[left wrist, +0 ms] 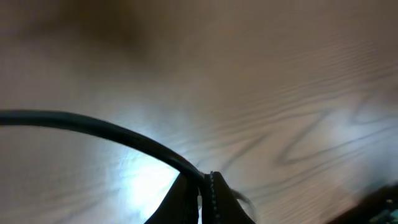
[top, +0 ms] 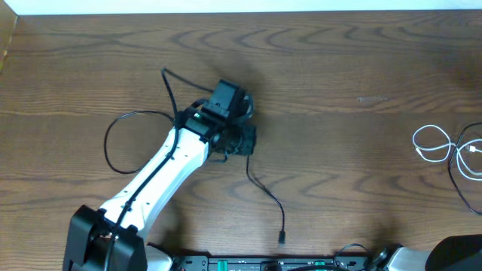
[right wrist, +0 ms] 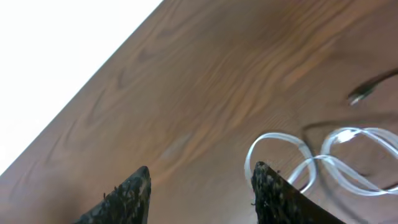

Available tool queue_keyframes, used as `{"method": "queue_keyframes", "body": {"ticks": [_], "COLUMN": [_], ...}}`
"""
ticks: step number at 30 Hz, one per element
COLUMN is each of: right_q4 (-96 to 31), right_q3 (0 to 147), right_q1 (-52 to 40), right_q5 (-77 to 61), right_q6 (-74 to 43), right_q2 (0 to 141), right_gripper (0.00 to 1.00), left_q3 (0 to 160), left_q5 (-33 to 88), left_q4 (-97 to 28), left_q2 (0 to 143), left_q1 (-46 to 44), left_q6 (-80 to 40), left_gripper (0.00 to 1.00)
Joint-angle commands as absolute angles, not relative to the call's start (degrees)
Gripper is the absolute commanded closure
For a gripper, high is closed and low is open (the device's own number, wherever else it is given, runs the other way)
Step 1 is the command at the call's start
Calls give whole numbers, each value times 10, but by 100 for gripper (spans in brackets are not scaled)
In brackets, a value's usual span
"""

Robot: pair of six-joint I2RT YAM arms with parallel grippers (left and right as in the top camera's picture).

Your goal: Untangle cables

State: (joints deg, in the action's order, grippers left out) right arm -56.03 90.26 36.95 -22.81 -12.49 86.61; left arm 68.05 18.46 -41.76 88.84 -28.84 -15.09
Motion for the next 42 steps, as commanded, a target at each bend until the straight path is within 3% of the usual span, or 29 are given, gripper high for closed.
{"method": "queue_keyframes", "body": {"ticks": [1, 5, 13, 14, 15, 16, 18, 27, 36, 42], "right_q4": [-591, -623, -628, -628, -628, -628, -631, -680, -761, -715], "right_q3": [910, 910, 910, 910, 910, 910, 910, 910, 876, 766], "right_q1": [351, 317, 266, 264, 261, 260, 255, 201, 126, 80], "right_q5": [-291, -290, -241, -236, -237, -237, -239, -248, -234, -209], "right_q6": [-75, -50, -50, -50, -50, -50, -50, 19, 71, 79], "right_q2": [866, 866, 866, 866, 866, 866, 866, 866, 867, 867], "right_gripper": [51, 52, 51, 51, 48, 46, 43, 35, 32, 34], "left_q3": [769, 864, 915, 915, 915, 915, 915, 915, 915, 914], "left_q5": [160, 171, 320, 319, 319, 314, 278, 111, 109, 109], "left_q4": [-418, -417, -405, -411, -430, -442, -470, -588, -672, -692], "left_q2": [884, 901, 912, 912, 912, 912, 912, 912, 912, 912], "left_q1": [-309, -365, -445, -445, -440, -437, -426, -372, -268, -220], "left_q6": [-116, -100, 3, 4, 4, 4, 4, -18, -37, -37], "left_gripper": [92, 93, 92, 89, 61, 46, 40, 40, 40, 40]}}
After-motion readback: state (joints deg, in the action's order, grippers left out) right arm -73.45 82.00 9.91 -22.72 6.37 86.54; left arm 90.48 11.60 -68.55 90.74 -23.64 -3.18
